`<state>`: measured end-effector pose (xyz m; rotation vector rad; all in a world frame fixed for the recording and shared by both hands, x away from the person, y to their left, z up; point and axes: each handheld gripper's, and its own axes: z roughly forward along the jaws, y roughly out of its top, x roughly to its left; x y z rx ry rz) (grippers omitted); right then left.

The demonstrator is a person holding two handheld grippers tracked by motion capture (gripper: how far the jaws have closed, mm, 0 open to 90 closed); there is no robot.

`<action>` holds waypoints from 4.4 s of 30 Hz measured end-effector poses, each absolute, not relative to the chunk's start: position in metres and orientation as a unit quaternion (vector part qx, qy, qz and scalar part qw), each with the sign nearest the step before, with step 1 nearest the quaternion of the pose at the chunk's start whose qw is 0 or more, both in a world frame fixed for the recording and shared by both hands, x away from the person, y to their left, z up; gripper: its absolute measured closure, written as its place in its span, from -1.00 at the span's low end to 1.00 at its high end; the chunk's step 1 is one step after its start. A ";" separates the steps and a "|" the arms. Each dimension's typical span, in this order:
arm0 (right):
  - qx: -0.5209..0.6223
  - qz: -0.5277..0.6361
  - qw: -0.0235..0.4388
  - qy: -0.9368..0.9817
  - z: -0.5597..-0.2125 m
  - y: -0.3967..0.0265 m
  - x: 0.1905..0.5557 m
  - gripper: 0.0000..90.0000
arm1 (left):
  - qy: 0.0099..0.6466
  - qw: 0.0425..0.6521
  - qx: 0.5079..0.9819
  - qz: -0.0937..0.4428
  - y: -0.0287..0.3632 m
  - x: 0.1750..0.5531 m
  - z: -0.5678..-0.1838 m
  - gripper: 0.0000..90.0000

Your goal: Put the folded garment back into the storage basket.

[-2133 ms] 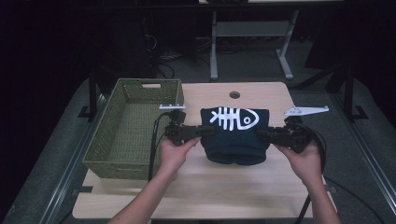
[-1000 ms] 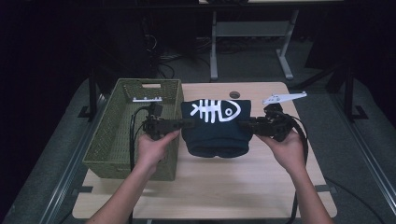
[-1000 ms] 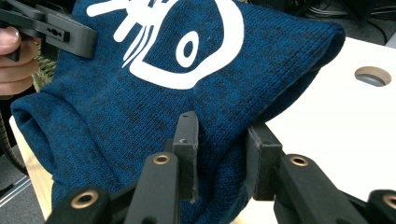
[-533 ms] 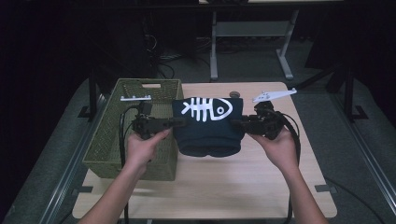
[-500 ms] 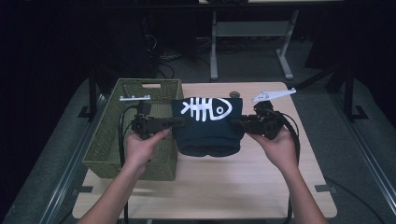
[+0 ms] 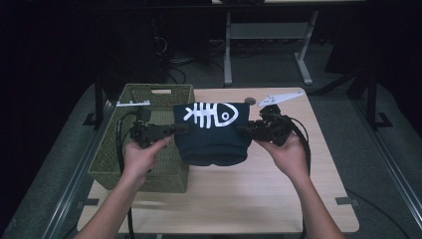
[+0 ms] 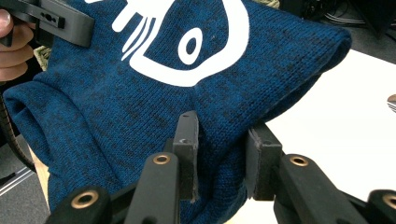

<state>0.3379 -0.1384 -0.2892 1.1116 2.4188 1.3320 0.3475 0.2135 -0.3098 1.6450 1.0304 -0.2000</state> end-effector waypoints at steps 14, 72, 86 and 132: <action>0.362 0.441 0.081 0.817 -0.284 -0.117 0.337 0.54 | 0.445 0.563 0.691 -0.083 0.234 0.341 -0.307 0.44; 0.300 0.445 0.053 0.842 -0.286 -0.015 0.381 0.55 | 0.509 0.558 0.654 -0.052 0.331 0.341 -0.307 0.44; 0.293 0.451 0.043 0.842 -0.293 0.008 0.385 0.55 | 0.531 0.551 0.642 -0.050 0.354 0.344 -0.313 0.44; 0.309 0.448 0.010 0.839 -0.339 0.060 0.405 0.54 | 0.595 0.511 0.619 -0.035 0.392 0.364 -0.346 0.37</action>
